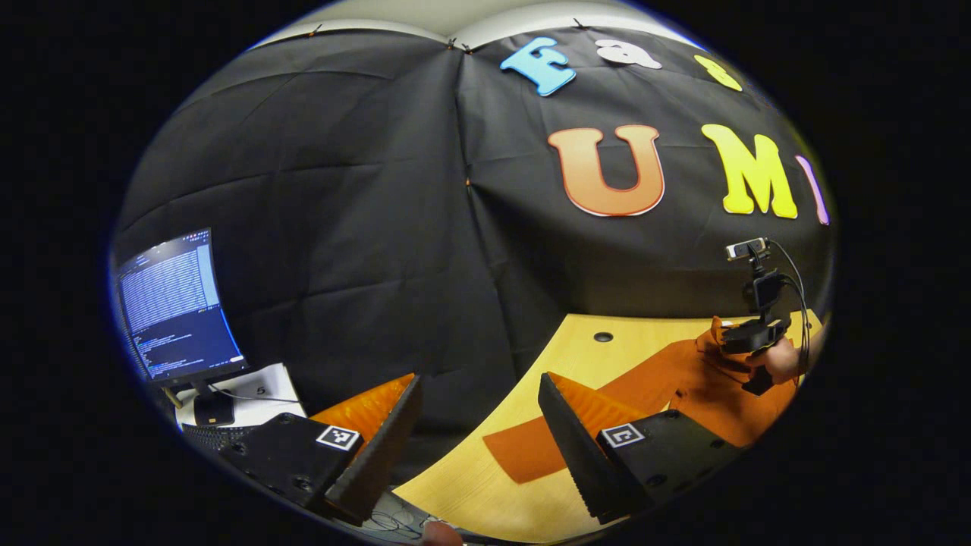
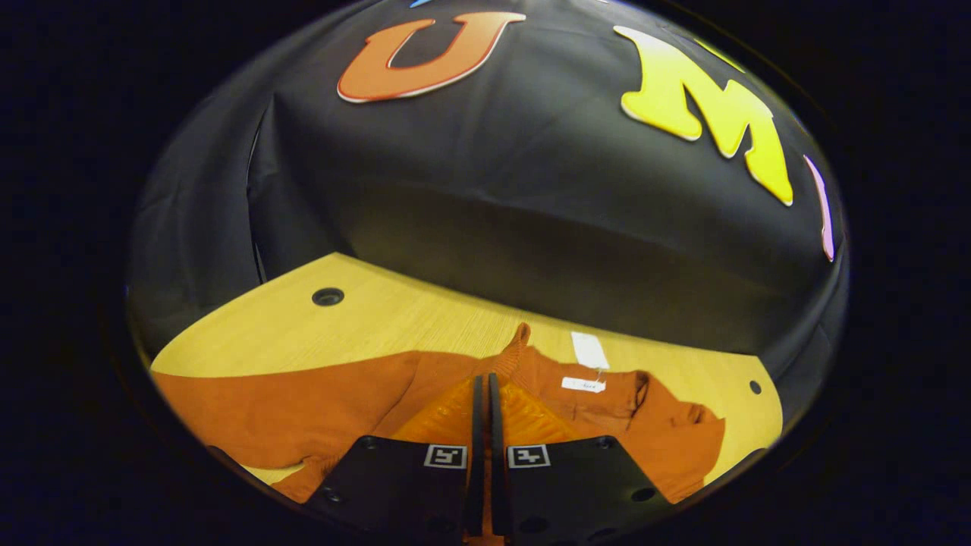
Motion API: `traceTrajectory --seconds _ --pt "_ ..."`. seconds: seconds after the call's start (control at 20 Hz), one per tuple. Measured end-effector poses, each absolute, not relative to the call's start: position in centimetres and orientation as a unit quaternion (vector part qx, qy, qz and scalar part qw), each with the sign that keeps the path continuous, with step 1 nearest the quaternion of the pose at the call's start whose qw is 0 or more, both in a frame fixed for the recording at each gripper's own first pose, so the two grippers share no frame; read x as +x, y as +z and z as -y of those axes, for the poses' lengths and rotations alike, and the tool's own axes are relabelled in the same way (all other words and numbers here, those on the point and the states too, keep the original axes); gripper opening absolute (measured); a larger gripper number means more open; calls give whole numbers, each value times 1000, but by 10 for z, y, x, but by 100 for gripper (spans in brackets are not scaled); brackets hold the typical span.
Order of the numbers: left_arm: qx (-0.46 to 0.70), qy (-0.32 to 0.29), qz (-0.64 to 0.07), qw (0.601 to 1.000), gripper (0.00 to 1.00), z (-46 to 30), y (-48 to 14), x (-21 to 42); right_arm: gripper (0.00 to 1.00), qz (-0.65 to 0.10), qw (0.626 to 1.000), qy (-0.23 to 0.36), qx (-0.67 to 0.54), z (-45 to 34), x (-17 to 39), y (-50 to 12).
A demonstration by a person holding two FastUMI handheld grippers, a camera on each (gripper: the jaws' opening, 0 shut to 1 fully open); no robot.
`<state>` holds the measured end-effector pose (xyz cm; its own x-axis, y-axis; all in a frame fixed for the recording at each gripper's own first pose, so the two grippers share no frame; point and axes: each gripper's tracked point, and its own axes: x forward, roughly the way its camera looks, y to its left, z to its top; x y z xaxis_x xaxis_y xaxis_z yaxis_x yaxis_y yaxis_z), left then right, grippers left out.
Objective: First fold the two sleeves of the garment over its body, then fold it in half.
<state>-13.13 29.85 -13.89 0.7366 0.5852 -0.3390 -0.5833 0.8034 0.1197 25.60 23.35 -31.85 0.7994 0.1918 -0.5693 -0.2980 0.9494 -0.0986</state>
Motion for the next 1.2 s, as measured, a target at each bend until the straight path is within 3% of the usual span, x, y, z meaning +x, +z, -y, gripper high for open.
traceTrajectory --seconds 0.15,0.4,0.65,0.8,0.85,0.9,1.2 --pt "-9 323 -199 925 100 -301 -150 -139 8 -305 939 139 -77 -243 254 -334" --pt "-19 317 -205 926 99 -299 -162 -123 21 -308 936 152 -76 -252 252 -336" --pt "-17 296 -198 934 99 -296 -164 -104 46 -315 931 171 -67 -263 239 -331" --pt "-35 284 -201 937 99 -290 -179 -100 48 -311 932 177 -61 -264 233 -315" --pt "-43 281 -205 937 99 -289 -187 -99 63 -308 932 180 -58 -264 231 -309" --pt "-55 274 -212 937 99 -285 -197 -98 71 -307 932 182 -60 -261 229 -302" --pt "-135 265 -268 916 100 -276 -266 -100 82 -291 937 187 -49 -230 207 -250"
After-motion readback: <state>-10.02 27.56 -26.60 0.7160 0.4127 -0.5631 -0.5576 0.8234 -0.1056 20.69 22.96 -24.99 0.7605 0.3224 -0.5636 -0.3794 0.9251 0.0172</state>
